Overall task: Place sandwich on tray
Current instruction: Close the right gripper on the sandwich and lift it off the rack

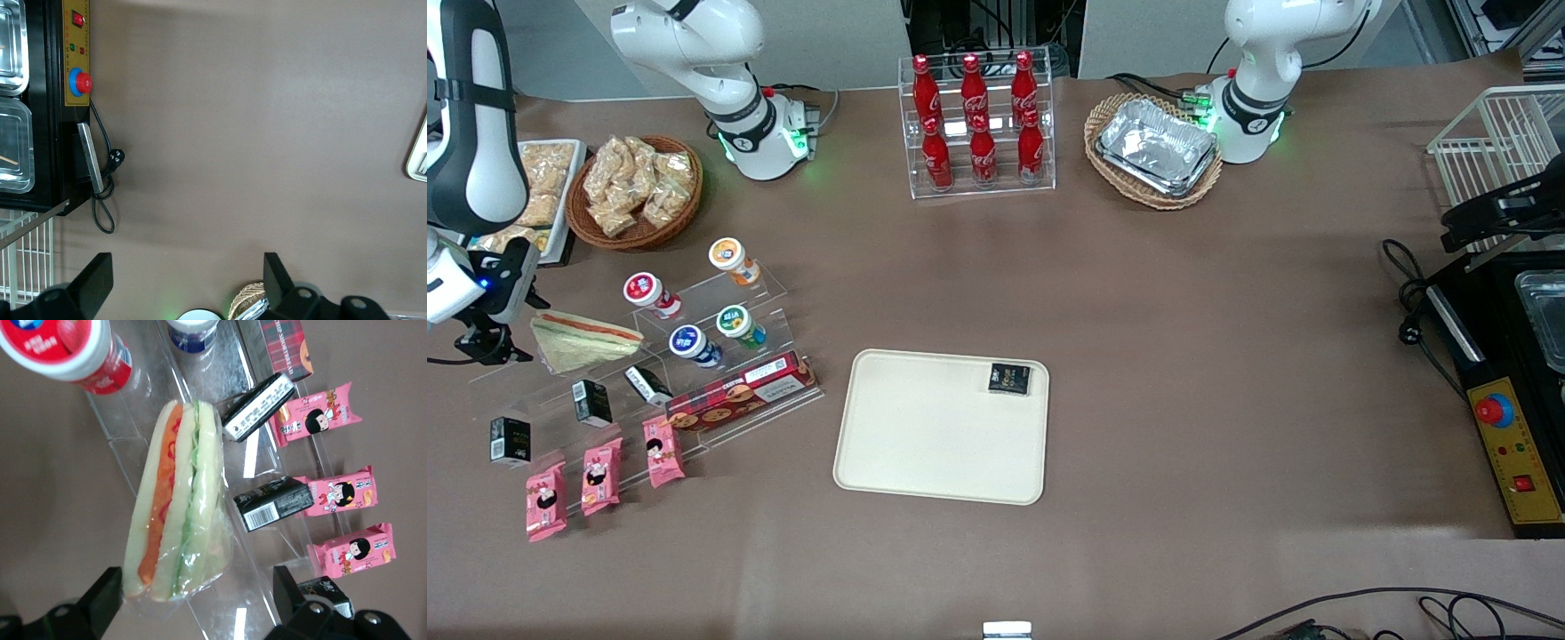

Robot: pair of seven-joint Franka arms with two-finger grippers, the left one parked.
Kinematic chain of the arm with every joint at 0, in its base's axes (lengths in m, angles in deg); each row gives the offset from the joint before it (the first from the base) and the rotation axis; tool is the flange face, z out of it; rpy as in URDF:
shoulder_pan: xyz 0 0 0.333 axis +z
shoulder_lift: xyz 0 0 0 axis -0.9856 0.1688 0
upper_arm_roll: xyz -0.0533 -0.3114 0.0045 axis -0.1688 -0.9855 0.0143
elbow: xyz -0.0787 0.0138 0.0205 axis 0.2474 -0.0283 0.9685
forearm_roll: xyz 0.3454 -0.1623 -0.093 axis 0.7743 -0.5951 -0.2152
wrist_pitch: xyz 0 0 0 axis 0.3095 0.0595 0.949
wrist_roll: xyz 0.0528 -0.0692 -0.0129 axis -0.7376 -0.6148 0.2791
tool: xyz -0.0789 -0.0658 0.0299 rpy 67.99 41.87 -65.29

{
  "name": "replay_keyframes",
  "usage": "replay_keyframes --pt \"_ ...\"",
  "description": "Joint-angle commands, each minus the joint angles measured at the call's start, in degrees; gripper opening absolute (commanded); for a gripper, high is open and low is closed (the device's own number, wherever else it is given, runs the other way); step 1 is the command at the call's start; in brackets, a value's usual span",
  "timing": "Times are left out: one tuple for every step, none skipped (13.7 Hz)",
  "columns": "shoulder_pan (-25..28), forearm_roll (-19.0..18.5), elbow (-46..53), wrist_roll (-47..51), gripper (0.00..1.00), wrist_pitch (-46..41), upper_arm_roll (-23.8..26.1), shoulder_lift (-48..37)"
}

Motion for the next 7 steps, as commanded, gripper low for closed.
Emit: replay_keyframes --pt "0.0 3.3 -1.5 -2.7 1.00 4.3 -0.8 1.7" --pt "0.0 4.6 -1.5 -3.1 1.00 5.5 -0.9 2.7" --pt "0.0 5.5 -1.5 -3.7 1.00 6.3 -0.9 3.5" --pt "0.1 5.9 -1.5 -3.7 1.00 6.9 -0.8 4.1" --pt "0.1 6.3 -1.5 -3.7 1.00 7.4 -0.8 4.9" --pt "0.1 7.2 -1.5 -3.7 1.00 7.8 -0.9 5.5" --pt "0.2 7.4 -1.5 -3.7 0.96 7.9 -0.9 5.8"
